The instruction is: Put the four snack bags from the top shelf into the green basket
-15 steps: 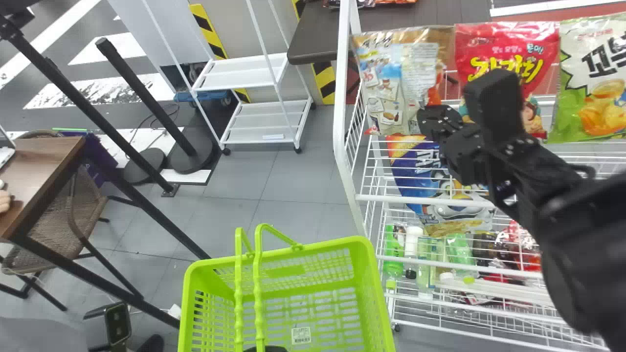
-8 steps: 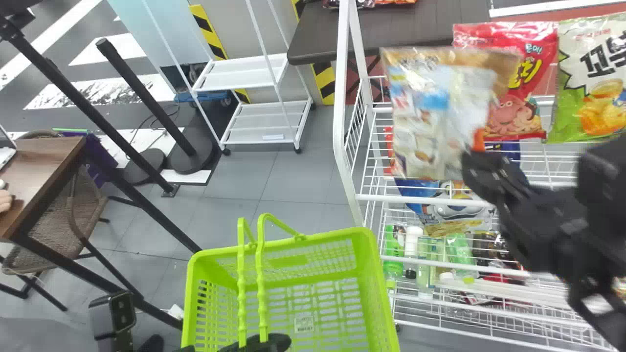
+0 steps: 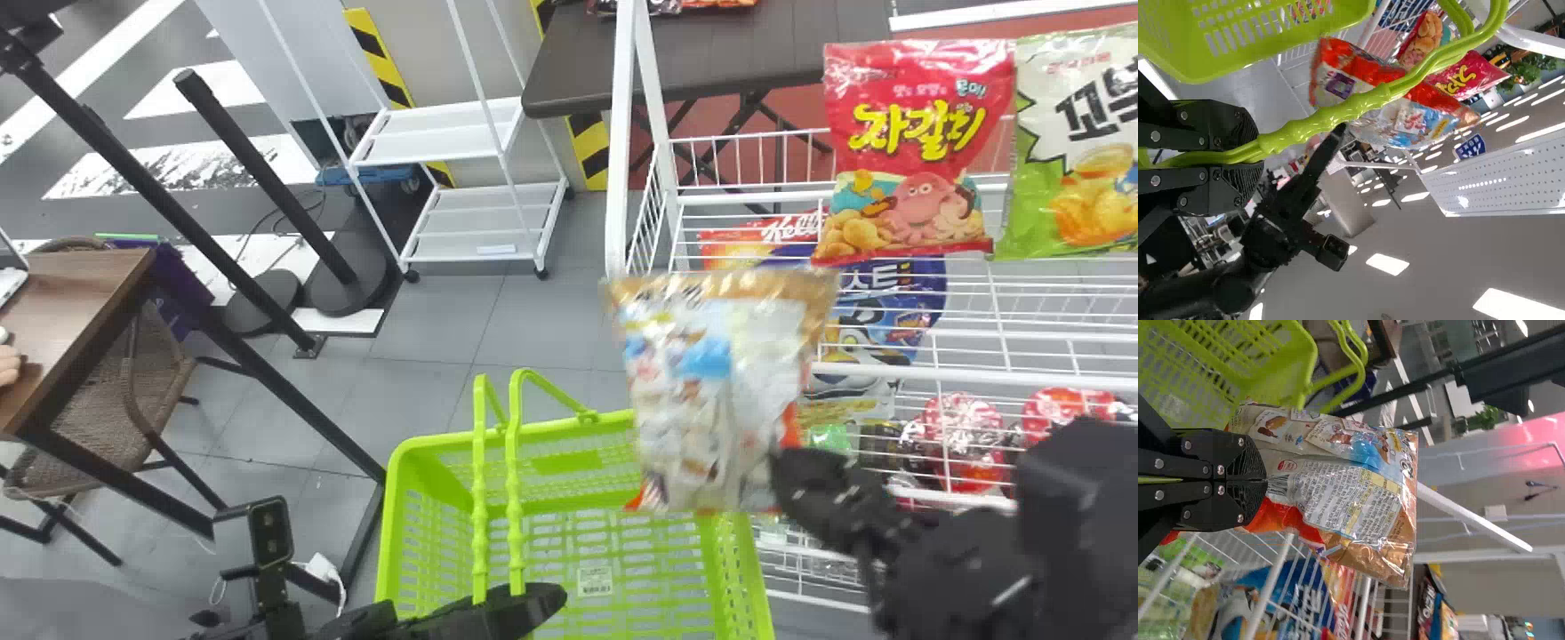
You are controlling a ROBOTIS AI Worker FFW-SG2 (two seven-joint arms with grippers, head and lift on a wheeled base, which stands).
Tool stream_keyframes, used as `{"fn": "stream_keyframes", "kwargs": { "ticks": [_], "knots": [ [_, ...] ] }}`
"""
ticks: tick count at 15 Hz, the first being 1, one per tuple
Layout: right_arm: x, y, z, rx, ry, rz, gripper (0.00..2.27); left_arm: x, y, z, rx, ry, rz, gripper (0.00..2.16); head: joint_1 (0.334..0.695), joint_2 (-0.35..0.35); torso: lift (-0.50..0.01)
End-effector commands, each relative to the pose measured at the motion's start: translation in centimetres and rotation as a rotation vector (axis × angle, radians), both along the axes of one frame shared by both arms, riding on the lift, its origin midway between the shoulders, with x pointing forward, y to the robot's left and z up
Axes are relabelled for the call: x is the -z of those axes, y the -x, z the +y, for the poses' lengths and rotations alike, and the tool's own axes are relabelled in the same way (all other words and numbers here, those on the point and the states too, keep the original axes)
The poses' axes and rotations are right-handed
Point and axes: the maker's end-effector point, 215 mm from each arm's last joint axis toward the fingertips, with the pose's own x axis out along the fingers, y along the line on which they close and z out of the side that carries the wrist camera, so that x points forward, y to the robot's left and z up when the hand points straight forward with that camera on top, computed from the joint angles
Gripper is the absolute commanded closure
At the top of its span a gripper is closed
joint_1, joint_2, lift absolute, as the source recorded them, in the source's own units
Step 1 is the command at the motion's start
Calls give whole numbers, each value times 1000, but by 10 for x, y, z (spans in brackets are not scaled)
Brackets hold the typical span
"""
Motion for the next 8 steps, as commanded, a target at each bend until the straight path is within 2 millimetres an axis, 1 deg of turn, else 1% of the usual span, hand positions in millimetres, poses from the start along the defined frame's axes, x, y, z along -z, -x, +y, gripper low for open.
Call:
{"fn": "stream_keyframes", "kwargs": {
  "ticks": [1,3,4,5,7,8],
  "knots": [
    [20,22,20,-63,32,80,2250,-2,0,-3,11,13,-4,2148,695,350,0],
    [46,41,46,-140,74,148,2250,-3,1,-8,20,27,4,2148,695,350,0],
    [59,49,64,-184,98,168,2250,-3,1,-9,23,28,4,2148,695,350,0],
    [65,52,81,-219,110,167,2250,-4,1,-12,27,32,4,2148,695,350,0],
    [93,53,115,-271,144,199,2250,-3,4,-15,34,39,15,2148,695,350,0],
    [104,49,133,-288,143,211,2250,-3,4,-15,35,40,17,2148,695,350,0]
  ]
}}
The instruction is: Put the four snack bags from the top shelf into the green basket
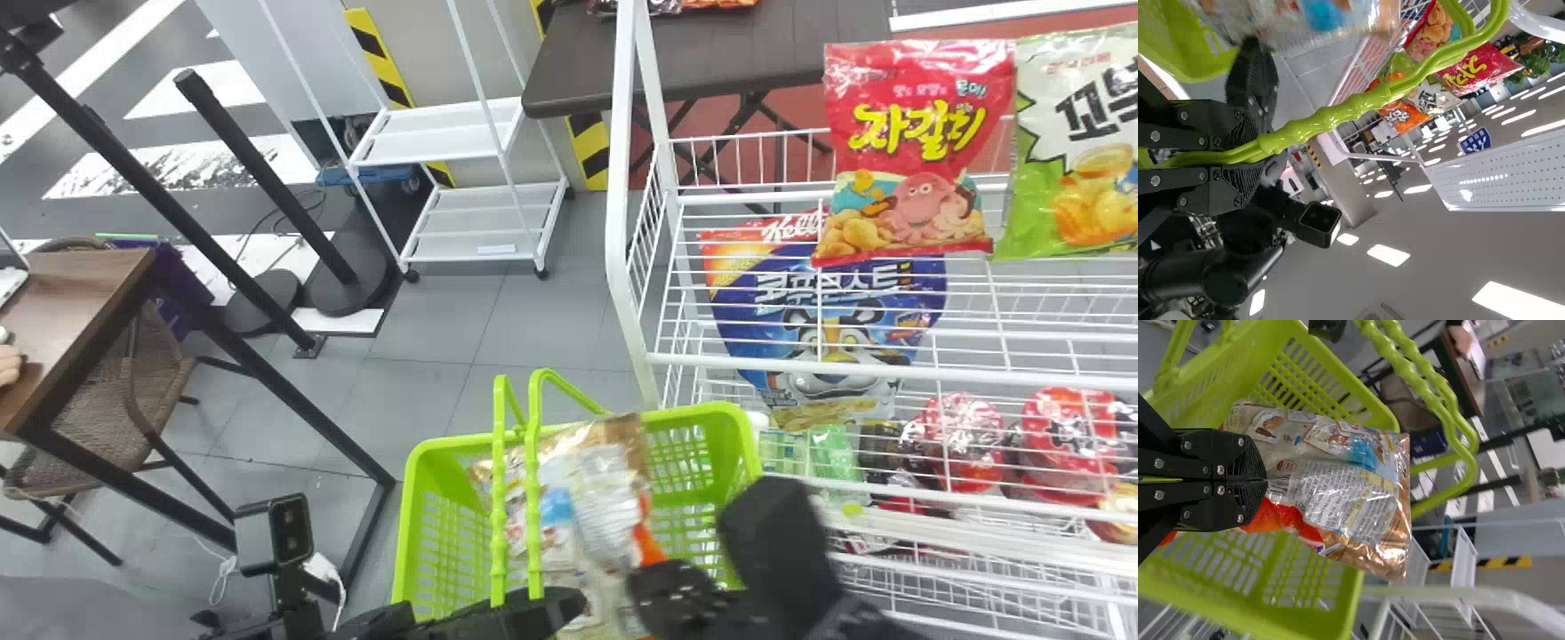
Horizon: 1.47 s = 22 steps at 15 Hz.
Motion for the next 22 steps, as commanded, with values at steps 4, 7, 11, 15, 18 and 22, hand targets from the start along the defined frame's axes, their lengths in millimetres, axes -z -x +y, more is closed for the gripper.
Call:
{"fn": "stream_keyframes", "kwargs": {
  "ticks": [4,7,11,15,18,22],
  "knots": [
    [25,-20,67,-93,-71,27,181,0,4,-3,13,13,4,2148,695,350,0],
    [7,-21,49,-92,-117,12,43,1,4,-1,9,8,7,2148,695,350,0],
    [-44,-46,-57,34,-110,-24,46,1,4,0,10,5,6,2148,695,350,0],
    [-89,-153,-181,352,-59,-236,46,0,2,1,9,2,2,2148,695,350,0],
    [-99,-229,-233,497,17,-356,46,0,3,1,10,2,2,2148,695,322,0],
    [-72,-308,-258,583,80,-386,46,2,3,1,9,5,9,2148,695,181,0]
  ]
}}
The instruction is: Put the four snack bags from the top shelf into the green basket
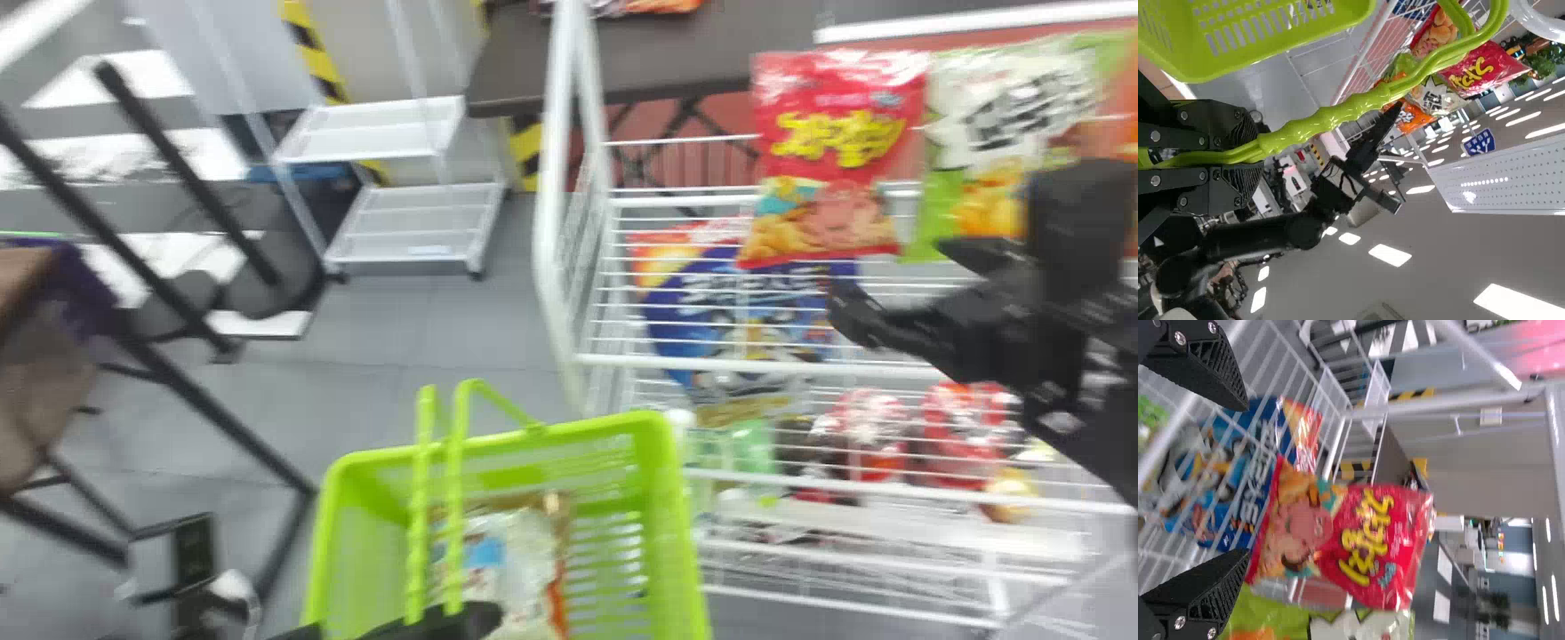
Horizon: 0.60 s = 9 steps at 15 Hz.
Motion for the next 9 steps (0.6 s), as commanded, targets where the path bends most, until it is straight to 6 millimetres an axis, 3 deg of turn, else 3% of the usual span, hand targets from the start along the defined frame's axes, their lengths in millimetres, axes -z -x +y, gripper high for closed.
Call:
{"fn": "stream_keyframes", "kwargs": {
  "ticks": [1,5,7,9],
  "knots": [
    [8,-49,6,9,-31,-37,56,-1,1,-1,6,9,-2,2148,695,168,0],
    [14,-108,27,1,-84,-80,90,1,7,-1,6,12,14,2148,695,165,0],
    [18,-123,41,-25,-115,-80,218,1,8,-1,5,14,12,2148,695,173,0],
    [24,-130,50,-33,-108,-57,782,1,9,-1,4,14,15,2148,695,190,0]
  ]
}}
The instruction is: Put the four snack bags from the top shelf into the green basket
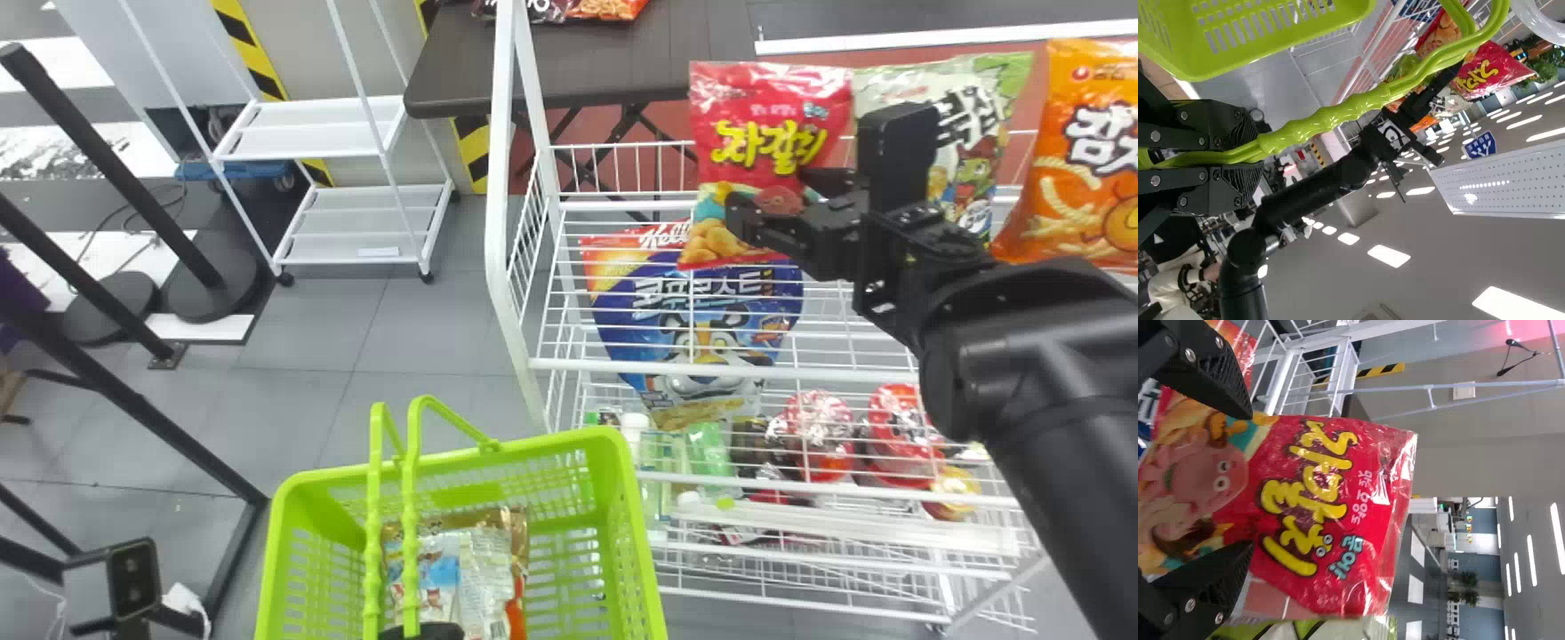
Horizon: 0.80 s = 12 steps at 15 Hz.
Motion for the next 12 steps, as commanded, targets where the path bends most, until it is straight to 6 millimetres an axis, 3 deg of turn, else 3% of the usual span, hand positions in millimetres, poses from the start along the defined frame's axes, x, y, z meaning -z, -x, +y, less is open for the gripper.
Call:
{"fn": "stream_keyframes", "kwargs": {
  "ticks": [1,2,9,12],
  "knots": [
    [12,-2,7,-6,6,37,1720,-1,1,0,3,8,-2,2148,695,195,0],
    [19,5,10,-2,4,53,2253,-1,1,1,3,6,-2,2148,695,198,0],
    [-5,31,12,-4,-36,0,2253,-4,1,5,4,4,-4,2148,695,219,0],
    [-32,79,11,-13,-77,-11,2253,-3,3,8,-3,1,0,2148,695,229,0]
  ]
}}
